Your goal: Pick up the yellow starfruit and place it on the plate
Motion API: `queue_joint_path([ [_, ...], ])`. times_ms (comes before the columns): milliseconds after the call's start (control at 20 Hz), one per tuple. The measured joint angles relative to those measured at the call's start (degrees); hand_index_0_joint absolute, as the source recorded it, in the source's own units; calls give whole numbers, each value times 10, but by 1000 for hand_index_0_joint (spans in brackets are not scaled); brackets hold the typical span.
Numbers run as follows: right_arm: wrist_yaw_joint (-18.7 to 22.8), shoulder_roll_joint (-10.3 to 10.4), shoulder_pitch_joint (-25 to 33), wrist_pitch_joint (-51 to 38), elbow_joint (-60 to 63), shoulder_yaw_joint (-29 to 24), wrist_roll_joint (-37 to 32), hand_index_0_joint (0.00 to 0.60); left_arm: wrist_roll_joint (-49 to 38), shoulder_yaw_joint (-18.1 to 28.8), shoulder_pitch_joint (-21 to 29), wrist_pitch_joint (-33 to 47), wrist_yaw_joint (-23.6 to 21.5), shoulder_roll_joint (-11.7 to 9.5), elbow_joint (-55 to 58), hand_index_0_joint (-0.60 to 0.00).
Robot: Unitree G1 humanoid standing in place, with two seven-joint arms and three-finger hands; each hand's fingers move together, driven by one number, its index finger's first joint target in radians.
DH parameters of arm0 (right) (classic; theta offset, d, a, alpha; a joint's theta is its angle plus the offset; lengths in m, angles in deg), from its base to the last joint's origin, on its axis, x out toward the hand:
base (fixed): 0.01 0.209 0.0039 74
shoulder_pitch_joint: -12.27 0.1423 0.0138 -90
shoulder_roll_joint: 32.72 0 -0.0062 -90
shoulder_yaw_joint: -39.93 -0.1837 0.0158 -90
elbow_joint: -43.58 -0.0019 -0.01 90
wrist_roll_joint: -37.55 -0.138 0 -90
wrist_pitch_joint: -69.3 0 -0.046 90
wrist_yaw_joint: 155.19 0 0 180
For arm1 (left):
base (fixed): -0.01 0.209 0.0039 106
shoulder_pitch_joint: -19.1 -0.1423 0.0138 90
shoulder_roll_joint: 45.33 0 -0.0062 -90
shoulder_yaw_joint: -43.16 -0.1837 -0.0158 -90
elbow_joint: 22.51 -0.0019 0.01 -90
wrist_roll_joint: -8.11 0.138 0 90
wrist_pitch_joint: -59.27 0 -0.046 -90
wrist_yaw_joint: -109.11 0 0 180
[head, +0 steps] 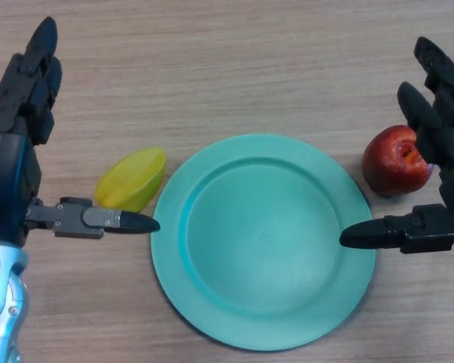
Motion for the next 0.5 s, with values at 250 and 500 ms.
queue_joint_path([
  [250, -6, 0, -11, 0, -19, -3, -1, 0, 65, -2, 38, -6, -52, -11, -95, 0],
  [500, -7, 0, -22, 0, -20, -22, -3, 0, 141, -46, 57, 3, -65, -10, -227, 0],
])
